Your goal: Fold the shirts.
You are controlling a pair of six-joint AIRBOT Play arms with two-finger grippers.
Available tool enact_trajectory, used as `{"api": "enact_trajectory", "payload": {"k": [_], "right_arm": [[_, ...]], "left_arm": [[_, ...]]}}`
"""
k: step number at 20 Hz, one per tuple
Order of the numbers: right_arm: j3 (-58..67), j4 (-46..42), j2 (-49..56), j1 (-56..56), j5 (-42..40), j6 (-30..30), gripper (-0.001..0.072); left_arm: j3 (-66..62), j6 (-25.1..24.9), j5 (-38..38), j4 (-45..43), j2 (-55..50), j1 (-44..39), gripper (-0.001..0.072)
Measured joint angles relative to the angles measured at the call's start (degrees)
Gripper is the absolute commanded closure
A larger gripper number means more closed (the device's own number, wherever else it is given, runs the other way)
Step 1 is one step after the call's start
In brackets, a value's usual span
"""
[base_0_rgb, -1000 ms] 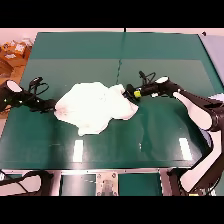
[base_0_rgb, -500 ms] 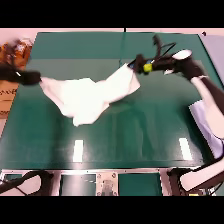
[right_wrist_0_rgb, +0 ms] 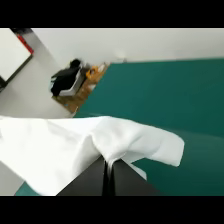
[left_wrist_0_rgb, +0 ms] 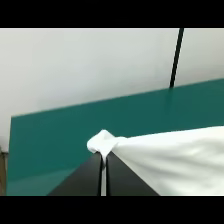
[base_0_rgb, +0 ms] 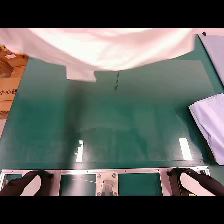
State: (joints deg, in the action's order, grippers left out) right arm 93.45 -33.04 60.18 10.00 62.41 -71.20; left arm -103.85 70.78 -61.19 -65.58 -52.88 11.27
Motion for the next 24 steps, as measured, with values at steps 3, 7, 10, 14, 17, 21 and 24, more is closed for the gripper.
{"api": "enact_trajectory", "payload": {"k": [3, 7, 10, 14, 17, 21, 24], "right_arm": [[0.00, -2.71, -9.25, 3.15, 0.02, -2.43, 0.0698], [-1.88, -11.69, -15.67, 4.83, 4.87, -11.23, 0.0698], [-9.86, -19.34, -16.92, 5.22, 9.25, -17.33, 0.0698], [-30.69, -23.61, -16.94, 4.85, 8.13, -20.92, 0.0698], [-48.06, -22.38, -15.65, 2.93, 1.46, -21.09, 0.0698], [-62.88, -21.00, -12.00, 1.95, -7.32, -20.13, 0.0343], [-64.06, -25.88, -10.29, 7.80, -7.56, -20.06, 0.0172]], "left_arm": [[-4.48, -0.98, -0.33, 0.85, 2.14, 0.00, 0.0683], [-5.88, -1.88, -1.07, 0.46, 1.40, 0.00, 0.0683], [-2.19, -2.16, -2.71, 1.79, -2.19, 0.00, 0.0683], [10.71, -5.51, -5.44, 7.58, -8.46, -2.10, 0.0683], [23.21, -8.79, -4.09, 10.25, -13.90, -6.45, 0.0683], [36.11, -11.15, 0.33, 11.17, -22.34, -11.67, 0.0683], [39.58, -11.65, 0.76, 9.49, -26.25, -12.55, 0.0683]]}}
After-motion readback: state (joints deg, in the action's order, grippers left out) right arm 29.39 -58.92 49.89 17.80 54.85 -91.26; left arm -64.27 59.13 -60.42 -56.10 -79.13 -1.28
